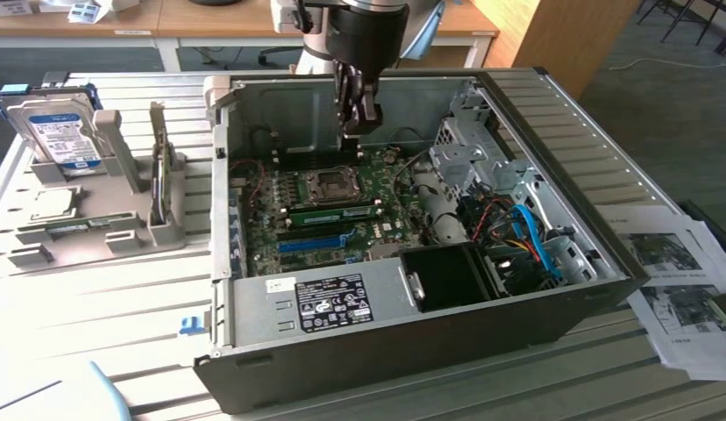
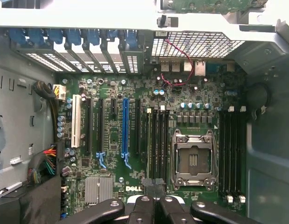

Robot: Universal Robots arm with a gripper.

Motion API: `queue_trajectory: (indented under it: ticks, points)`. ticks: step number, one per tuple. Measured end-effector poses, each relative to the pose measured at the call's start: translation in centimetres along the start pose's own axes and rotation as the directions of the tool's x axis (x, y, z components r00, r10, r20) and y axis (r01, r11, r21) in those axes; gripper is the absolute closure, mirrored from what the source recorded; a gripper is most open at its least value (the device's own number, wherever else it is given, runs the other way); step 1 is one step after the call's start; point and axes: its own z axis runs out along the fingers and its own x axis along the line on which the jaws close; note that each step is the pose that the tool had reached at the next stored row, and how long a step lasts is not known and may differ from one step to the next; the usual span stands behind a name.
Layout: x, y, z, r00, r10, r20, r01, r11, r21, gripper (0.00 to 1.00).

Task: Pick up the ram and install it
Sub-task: 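Press down the ram until it locks into place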

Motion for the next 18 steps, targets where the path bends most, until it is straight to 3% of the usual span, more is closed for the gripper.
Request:
queue_trajectory:
  ticks: [10,18]
  points:
    - [0.00,0.00,0.00,1.0000,0.005,0.0002,-0.005,1.0000,0.0001,0.91]
    - [0.00,0.00,0.02,0.9970,0.077,0.0028,-0.077,0.9970,0.0005,0.91]
